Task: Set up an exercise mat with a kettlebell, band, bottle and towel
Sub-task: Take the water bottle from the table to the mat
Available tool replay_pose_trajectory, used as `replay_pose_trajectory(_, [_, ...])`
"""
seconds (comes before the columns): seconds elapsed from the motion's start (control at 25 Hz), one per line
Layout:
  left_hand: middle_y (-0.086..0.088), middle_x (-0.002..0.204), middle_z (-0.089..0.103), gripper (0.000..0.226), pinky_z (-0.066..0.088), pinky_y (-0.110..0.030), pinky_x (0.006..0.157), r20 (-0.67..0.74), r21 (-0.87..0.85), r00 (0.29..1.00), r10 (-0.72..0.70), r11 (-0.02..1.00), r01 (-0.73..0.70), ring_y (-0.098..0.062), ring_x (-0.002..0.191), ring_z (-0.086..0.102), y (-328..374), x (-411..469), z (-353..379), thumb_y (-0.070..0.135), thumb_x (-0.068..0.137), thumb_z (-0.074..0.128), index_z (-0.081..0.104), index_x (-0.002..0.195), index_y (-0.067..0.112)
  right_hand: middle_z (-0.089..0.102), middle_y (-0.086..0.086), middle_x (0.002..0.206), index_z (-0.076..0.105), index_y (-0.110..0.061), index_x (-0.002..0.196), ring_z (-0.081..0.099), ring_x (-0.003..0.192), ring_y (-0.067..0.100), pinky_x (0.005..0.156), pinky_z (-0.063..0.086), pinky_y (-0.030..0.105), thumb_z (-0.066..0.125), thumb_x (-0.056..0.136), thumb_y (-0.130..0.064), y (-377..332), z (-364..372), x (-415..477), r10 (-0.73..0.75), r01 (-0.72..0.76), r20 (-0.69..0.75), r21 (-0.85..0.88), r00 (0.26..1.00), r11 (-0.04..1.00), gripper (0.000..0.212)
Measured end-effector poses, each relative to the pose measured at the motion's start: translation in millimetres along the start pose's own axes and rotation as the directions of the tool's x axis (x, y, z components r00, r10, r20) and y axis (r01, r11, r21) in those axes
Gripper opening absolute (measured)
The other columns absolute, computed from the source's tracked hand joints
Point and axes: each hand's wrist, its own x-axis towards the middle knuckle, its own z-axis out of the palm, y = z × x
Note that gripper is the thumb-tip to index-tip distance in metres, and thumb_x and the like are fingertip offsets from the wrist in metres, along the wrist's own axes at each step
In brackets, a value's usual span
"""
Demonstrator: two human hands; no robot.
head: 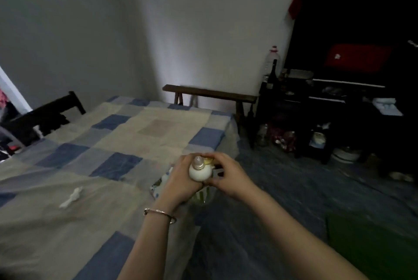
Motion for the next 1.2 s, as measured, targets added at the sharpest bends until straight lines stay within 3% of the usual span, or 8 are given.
replay_pose_trajectory(0.16, [-0.003,0.108,0.059,0.064,0.044,-0.029,0.091,0.148,-0.048,0.976,0.16,0.987,-0.155,-0.018,0.103,0.056,86,-29,85,0.047,0.048,0.068,0.054,0.108,0.029,0.056,-0.004,0.118,0.055,-0.026,0.123,0.055,0.109,0.01,0.092,0.048,0.028,0.079,0.064,-0.012,27,-88,-98,0.051,-0.062,-0.178,-0.053,0.983,0.997,0.064])
replay_pose_trajectory(0.36, [0.002,0.109,0.055,0.063,0.038,-0.02,0.09,0.322,-0.117,0.902,0.288,0.958,-0.264,-0.016,0.111,0.052,179,-80,209,0.024,0.056,0.078,0.056,0.115,0.022,0.055,-0.009,0.115,0.054,-0.034,0.121,0.056,0.109,0.01,0.092,0.05,0.035,0.079,0.065,-0.01,65,-189,-235,0.184,-0.216,-0.363,-0.048,0.913,0.975,0.066])
replay_pose_trajectory(0.48, [0.005,0.108,0.049,0.064,0.035,-0.018,0.088,0.403,-0.176,0.855,0.328,0.944,-0.279,-0.016,0.113,0.05,226,-109,278,0.01,0.061,0.081,0.054,0.119,0.019,0.054,-0.007,0.118,0.052,-0.037,0.122,0.054,0.112,0.012,0.097,0.048,0.036,0.078,0.067,-0.009,86,-236,-308,0.274,-0.314,-0.43,-0.022,0.86,0.949,0.067])
replay_pose_trajectory(0.72, [-0.001,0.116,0.05,0.066,0.03,-0.01,0.083,0.566,-0.248,0.735,0.374,0.927,-0.281,-0.009,0.106,0.048,296,-154,413,0.01,0.062,0.08,0.053,0.121,0.022,0.054,0.0,0.124,0.053,-0.025,0.125,0.053,0.114,0.013,0.101,0.043,0.029,0.078,0.066,-0.004,133,-314,-429,0.39,-0.474,-0.582,0.01,0.713,0.881,0.067])
replay_pose_trajectory(0.92, [-0.005,0.119,0.053,0.066,0.029,-0.008,0.084,0.63,-0.288,0.662,0.406,0.914,-0.286,-0.014,0.111,0.048,330,-172,516,0.006,0.062,0.078,0.054,0.121,0.019,0.054,0.003,0.127,0.052,-0.02,0.128,0.052,0.116,0.013,0.101,0.042,0.026,0.077,0.065,-0.004,187,-365,-492,0.454,-0.569,-0.634,0.027,0.625,0.822,0.069])
replay_pose_trajectory(1.2, [-0.011,0.123,0.054,0.068,0.028,-0.008,0.09,0.732,-0.223,0.604,0.316,0.948,-0.225,-0.024,0.116,0.051,323,-195,662,0.0,0.063,0.077,0.051,0.125,0.009,0.054,0.01,0.126,0.051,-0.014,0.129,0.052,0.116,0.021,0.102,0.043,0.035,0.073,0.067,-0.001,298,-400,-558,0.615,-0.678,-0.6,0.157,0.512,0.718,0.067])
